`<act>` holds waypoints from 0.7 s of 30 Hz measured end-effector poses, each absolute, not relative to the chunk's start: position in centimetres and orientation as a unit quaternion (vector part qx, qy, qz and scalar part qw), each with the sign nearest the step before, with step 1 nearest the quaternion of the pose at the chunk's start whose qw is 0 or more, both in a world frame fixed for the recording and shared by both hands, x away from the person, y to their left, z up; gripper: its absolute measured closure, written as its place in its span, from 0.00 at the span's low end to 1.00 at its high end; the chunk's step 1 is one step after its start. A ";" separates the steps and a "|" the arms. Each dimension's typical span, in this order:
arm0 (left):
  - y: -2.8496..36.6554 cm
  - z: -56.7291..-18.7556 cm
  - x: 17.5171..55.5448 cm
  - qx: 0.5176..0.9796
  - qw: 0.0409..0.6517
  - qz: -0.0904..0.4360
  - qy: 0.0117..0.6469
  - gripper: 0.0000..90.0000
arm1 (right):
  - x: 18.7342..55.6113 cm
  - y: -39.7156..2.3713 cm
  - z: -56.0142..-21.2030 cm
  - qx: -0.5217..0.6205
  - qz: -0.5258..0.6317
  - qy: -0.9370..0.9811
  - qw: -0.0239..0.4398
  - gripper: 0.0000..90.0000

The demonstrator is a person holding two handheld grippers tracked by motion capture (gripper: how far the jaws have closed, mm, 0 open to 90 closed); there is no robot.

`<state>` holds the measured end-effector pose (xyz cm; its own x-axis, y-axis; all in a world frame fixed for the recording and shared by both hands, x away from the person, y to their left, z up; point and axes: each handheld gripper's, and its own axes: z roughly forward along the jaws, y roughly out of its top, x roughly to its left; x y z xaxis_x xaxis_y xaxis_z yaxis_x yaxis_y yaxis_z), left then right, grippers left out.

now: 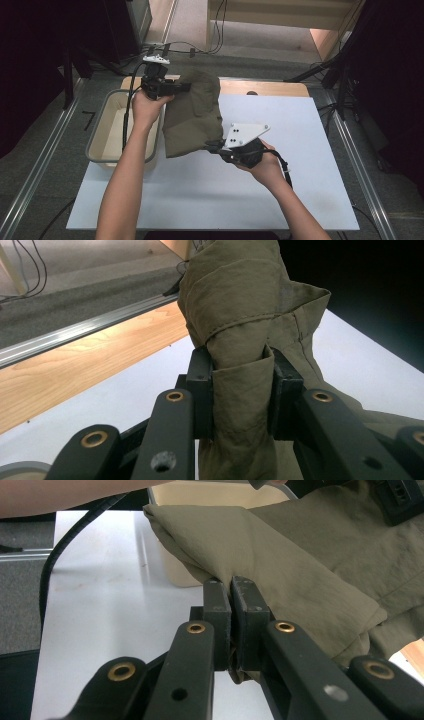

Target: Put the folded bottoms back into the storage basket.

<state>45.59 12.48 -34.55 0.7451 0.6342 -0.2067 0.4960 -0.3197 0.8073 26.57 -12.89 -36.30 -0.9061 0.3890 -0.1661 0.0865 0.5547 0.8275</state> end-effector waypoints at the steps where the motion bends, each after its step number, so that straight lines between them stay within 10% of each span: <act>1: 12.5 -34.5 45.6 0.809 0.467 0.075 0.349 0.79 | 26.6 -12.8 -36.3 0.137 0.452 0.865 0.167 0.93; 21: 14.5 -34.1 45.2 0.809 0.462 0.088 0.351 0.79 | 27.0 -11.3 -36.5 0.131 0.461 0.862 0.164 0.93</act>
<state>45.25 14.50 -34.12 0.7376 0.6502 -0.1822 0.4873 -0.3258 0.8102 26.97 -11.27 -36.52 -0.9117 0.3774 -0.1625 0.0747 0.5413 0.8375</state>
